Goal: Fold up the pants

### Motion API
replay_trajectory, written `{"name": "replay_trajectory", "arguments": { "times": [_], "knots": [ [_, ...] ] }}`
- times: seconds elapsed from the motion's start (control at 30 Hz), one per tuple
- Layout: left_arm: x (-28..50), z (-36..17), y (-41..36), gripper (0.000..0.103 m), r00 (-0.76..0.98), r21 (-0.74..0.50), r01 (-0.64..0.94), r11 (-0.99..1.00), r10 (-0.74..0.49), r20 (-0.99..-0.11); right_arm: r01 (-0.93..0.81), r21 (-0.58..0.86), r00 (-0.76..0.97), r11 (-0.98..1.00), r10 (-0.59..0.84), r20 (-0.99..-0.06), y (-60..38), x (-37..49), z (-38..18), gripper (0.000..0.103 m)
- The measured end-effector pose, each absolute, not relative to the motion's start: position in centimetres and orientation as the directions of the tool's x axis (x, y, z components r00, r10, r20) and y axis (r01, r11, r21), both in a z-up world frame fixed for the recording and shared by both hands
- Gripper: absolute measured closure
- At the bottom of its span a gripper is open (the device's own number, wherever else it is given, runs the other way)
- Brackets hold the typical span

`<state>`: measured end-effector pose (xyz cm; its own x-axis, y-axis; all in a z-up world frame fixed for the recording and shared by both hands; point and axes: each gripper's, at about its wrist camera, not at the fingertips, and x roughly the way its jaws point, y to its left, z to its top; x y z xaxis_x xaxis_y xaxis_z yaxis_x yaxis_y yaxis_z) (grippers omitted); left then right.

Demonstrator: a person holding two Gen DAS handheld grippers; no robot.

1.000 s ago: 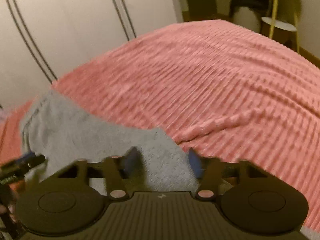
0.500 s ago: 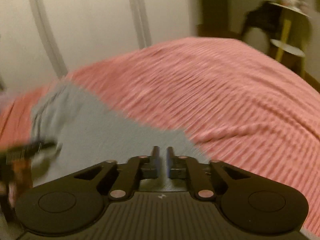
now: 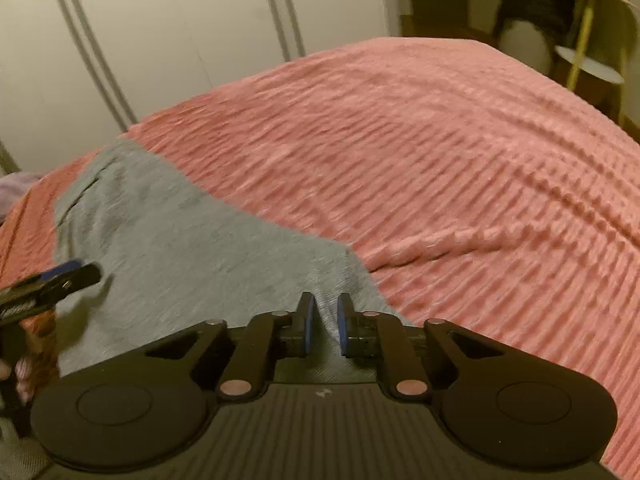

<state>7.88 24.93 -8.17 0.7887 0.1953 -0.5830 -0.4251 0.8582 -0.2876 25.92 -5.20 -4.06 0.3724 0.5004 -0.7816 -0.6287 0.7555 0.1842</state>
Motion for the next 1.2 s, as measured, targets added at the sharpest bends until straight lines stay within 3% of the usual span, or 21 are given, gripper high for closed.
{"name": "replay_trajectory", "arguments": {
  "times": [0.07, 0.17, 0.23, 0.27, 0.37, 0.5, 0.57, 0.7, 0.83, 0.9, 1.07, 1.2],
  "knots": [
    [7.9, -8.2, 24.9, 0.017, 0.789, -0.289, -0.425, 0.858, 0.195, -0.583, -0.614, 0.230, 0.331, 0.755, 0.511, -0.793, -5.0, 26.9, -4.7, 0.069],
    [7.9, -8.2, 25.0, 0.016, 0.790, -0.291, -0.425, 0.857, 0.194, -0.581, -0.604, 0.246, 0.328, 0.758, 0.518, -0.790, -4.5, 27.5, -5.2, 0.066],
    [7.9, -8.2, 24.9, 0.016, 0.790, -0.290, -0.425, 0.858, 0.195, -0.581, -0.597, 0.270, 0.334, 0.755, 0.540, -0.773, -4.5, 27.5, -5.2, 0.075],
    [7.9, -8.2, 24.9, 0.016, 0.790, -0.290, -0.425, 0.857, 0.195, -0.581, -0.603, 0.278, 0.330, 0.748, 0.551, -0.767, -4.4, 27.4, -5.2, 0.090],
    [7.8, -8.2, 25.0, 0.016, 0.792, -0.293, -0.424, 0.857, 0.194, -0.579, -0.630, 0.207, 0.402, 0.748, 0.543, -0.737, -4.1, 26.4, -4.7, 0.099],
    [7.9, -8.2, 24.9, 0.016, 0.791, -0.283, -0.424, 0.861, 0.199, -0.579, -0.598, 0.079, 0.553, 0.798, 0.482, -0.680, -3.3, 25.5, -4.2, 0.100],
    [8.0, -8.2, 24.8, 0.016, 0.788, -0.272, -0.424, 0.864, 0.203, -0.581, -0.568, 0.058, 0.554, 0.821, 0.433, -0.711, -2.4, 25.8, -5.8, 0.100],
    [8.2, -8.2, 24.7, 0.015, 0.785, -0.257, -0.418, 0.871, 0.204, -0.585, -0.492, 0.028, 0.623, 0.870, 0.374, -0.687, -1.8, 24.9, -7.1, 0.093],
    [7.9, -8.0, 25.0, 0.015, 0.793, -0.281, -0.418, 0.864, 0.196, -0.577, -0.337, 0.287, 0.649, 0.896, 0.443, -0.619, -7.2, 22.4, -3.8, 0.073],
    [7.6, -7.7, 25.0, 0.016, 0.800, -0.292, -0.422, 0.859, 0.201, -0.565, -0.274, 0.368, 0.673, 0.888, 0.451, -0.586, -11.7, 19.9, -2.7, 0.058],
    [7.1, -4.9, 23.4, 0.016, 0.798, -0.274, -0.445, 0.852, 0.240, -0.553, 0.045, 0.446, 0.730, 0.894, 0.275, -0.625, -27.9, 12.4, -2.2, 0.057],
    [7.5, -2.3, 20.3, 0.013, 0.847, -0.489, -0.324, 0.810, 0.019, -0.531, 0.392, 0.506, 0.691, 0.768, 0.117, -0.713, -40.6, 6.0, -4.4, 0.063]
  ]
}}
